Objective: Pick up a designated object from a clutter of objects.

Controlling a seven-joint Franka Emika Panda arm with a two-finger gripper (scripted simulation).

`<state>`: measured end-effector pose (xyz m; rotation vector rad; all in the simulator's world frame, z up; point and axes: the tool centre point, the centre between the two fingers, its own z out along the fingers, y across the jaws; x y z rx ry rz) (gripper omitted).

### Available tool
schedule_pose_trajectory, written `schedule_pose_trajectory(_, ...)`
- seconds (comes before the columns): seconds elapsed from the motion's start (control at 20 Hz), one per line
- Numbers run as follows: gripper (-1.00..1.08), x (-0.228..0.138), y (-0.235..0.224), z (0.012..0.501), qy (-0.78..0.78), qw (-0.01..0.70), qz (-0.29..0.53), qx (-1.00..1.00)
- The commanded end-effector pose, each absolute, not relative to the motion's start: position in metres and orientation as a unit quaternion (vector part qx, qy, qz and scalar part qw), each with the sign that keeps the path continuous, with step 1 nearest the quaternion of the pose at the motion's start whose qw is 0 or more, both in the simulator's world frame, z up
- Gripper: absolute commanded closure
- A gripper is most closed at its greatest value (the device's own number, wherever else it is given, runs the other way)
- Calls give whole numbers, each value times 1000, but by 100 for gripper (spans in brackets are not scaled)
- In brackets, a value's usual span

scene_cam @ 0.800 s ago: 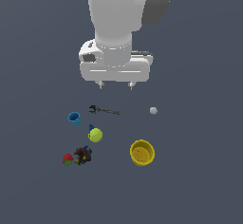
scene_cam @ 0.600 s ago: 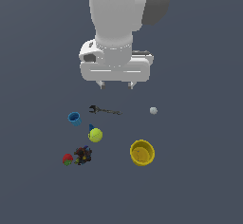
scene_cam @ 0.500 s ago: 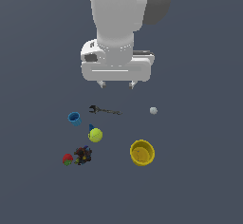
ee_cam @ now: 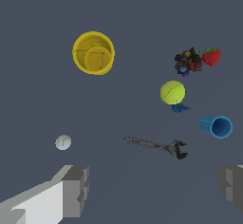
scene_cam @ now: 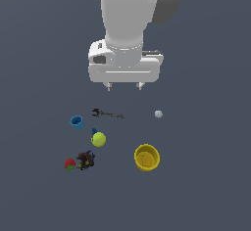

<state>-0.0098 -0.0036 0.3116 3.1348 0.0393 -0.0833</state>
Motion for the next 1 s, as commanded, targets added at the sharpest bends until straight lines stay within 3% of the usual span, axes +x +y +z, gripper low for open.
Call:
schedule_pose_trajectory(0.0,-92,-10,-3,311,13,3,-27,1000)
schedule_pose_trajectory(0.5,-92,-8,18,282,23,8,-24,999)
schedule_pose_trajectory(0.95,-92,-16,65,218,47,16,-17,999)
